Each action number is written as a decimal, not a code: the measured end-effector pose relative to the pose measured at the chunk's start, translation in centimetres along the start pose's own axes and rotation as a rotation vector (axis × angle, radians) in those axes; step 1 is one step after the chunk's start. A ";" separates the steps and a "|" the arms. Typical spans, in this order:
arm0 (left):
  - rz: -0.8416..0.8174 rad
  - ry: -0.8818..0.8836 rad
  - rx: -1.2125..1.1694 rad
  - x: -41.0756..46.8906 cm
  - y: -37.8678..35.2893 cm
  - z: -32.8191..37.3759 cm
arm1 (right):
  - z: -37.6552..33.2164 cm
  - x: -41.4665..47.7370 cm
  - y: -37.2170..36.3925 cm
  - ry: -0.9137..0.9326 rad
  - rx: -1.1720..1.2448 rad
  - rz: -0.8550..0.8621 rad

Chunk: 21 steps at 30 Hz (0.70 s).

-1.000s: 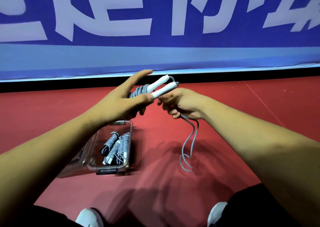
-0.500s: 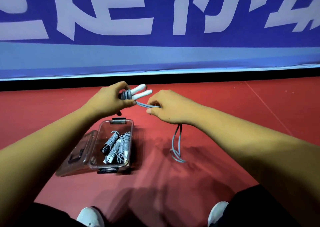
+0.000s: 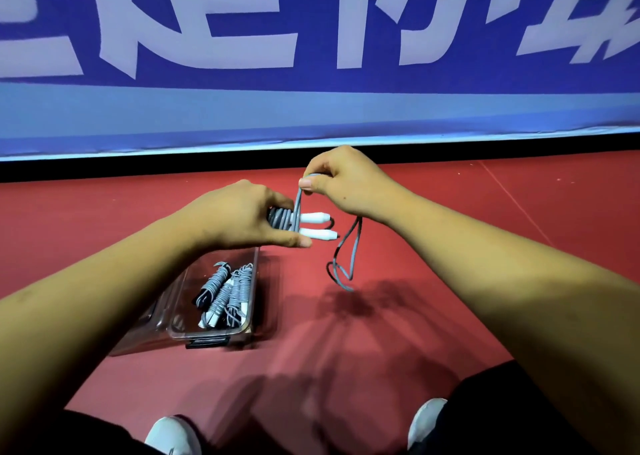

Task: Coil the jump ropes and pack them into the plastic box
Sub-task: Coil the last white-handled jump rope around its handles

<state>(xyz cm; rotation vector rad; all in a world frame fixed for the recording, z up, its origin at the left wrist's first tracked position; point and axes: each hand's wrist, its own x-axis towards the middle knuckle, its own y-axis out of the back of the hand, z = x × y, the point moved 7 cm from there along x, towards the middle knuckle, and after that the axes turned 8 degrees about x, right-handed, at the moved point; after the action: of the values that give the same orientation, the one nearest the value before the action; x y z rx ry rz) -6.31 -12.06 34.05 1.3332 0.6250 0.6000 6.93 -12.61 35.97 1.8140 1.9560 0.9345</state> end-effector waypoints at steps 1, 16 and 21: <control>0.012 -0.006 -0.025 -0.1 0.0 0.2 | 0.3 0.0 0.1 -0.014 0.028 -0.005; 0.155 0.031 -0.900 -1.2 1.1 0.1 | 4.3 -1.9 -3.1 -0.293 0.503 -0.234; 0.199 0.181 -0.829 -0.9 1.4 -2.6 | 4.1 -1.8 -3.2 -0.299 0.269 -0.198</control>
<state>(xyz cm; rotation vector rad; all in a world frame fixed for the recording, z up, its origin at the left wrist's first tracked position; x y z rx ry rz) -8.81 -10.74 35.17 0.5636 0.3185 1.0134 7.31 -13.29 30.48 1.7322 2.0917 0.3294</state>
